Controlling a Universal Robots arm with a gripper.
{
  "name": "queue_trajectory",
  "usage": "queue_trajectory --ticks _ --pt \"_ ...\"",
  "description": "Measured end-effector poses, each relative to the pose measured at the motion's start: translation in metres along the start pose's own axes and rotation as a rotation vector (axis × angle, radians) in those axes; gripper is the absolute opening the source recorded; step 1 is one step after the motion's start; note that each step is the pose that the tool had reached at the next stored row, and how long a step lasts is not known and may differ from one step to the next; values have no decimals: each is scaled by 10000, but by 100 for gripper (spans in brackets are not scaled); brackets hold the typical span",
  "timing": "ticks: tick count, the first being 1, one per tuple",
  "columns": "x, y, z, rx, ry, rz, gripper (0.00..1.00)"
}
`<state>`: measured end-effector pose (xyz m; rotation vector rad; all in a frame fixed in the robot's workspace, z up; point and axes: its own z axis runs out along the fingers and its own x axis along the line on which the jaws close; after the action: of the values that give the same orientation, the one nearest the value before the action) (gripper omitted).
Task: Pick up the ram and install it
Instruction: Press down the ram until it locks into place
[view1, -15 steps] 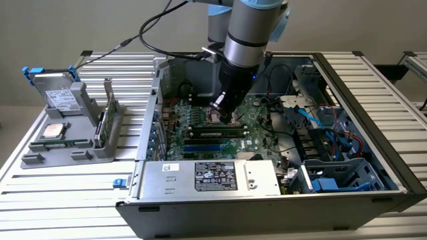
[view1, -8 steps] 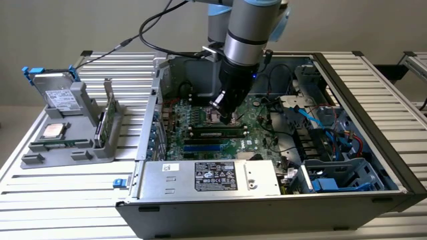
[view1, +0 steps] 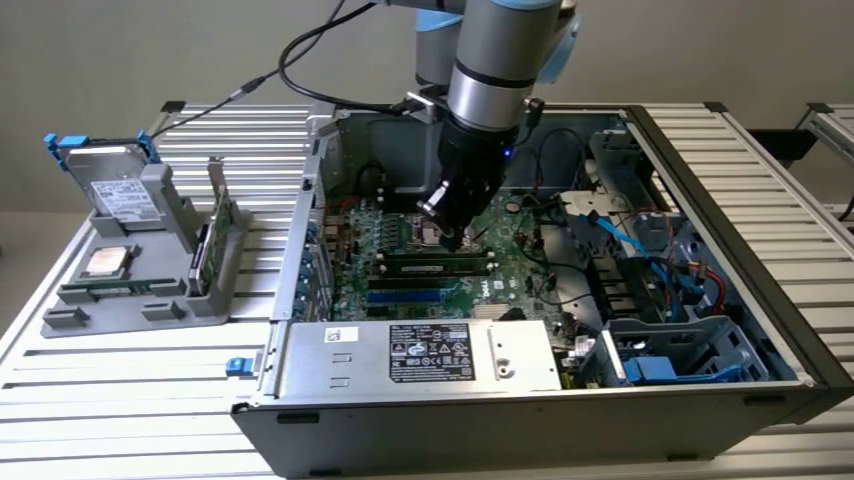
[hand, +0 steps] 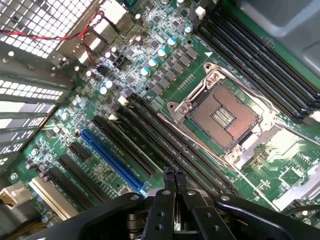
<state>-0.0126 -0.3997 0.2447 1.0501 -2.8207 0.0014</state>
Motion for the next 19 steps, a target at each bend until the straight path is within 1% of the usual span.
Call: queue_trajectory --ticks 6,10,12,13,15,17,19 --pt "0 0 0 -48 2 697 10" --pt "0 0 0 -94 -9 1180 10" --pt "-1 0 0 -102 -16 1387 10" --pt "-1 -1 0 -98 -28 1472 10" --pt "0 -1 1 -70 -74 1632 10" --pt "0 -1 0 -31 -140 1784 10" --pt "0 -1 0 8 -222 1941 10"
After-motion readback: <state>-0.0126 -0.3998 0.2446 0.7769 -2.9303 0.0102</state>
